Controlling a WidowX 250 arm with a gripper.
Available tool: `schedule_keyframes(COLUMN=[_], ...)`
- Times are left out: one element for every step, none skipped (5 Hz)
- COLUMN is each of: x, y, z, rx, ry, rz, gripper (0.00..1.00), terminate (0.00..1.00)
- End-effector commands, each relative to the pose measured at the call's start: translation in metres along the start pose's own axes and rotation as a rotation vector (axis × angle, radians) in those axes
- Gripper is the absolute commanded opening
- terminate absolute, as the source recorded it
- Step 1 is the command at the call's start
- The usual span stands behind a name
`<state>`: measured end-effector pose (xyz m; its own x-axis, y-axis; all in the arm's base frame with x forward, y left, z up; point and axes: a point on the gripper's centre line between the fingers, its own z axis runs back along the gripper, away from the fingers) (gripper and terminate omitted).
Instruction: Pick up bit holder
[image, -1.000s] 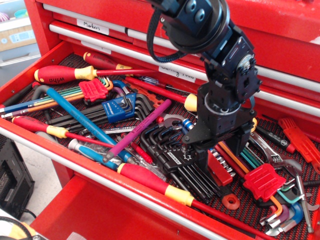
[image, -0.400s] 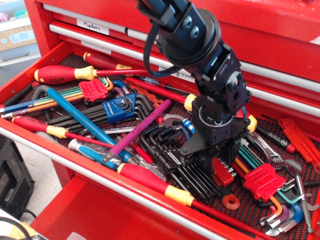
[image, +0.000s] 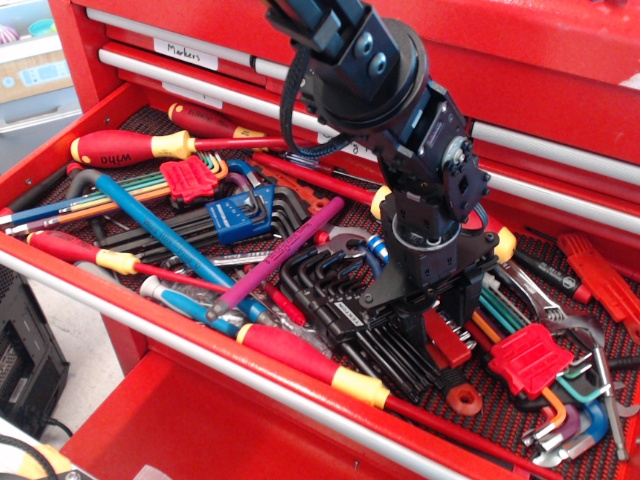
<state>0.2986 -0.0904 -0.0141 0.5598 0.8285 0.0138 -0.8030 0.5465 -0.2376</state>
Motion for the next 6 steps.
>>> schedule_keyframes(x=[0.005,0.002,0.001,0.005,0.016,0.025], y=[-0.002,-0.002,-0.002,-0.008,-0.012,-0.014], z=[-0.015,-0.018,-0.017,0.019,0.064,0.107], rx=[-0.036,-0.017,-0.008,0.078,0.172,0.246], ry=[-0.011,-0.037,-0.044,-0.082,-0.069,-0.115], rz=[-0.011,-0.017,-0.031,-0.061,-0.055,-0.066], gripper=[1.00,1.00,0.00,0.00,0.00,0.00], terminate=[0.00,0.00,0.00,0.00,0.00,0.00])
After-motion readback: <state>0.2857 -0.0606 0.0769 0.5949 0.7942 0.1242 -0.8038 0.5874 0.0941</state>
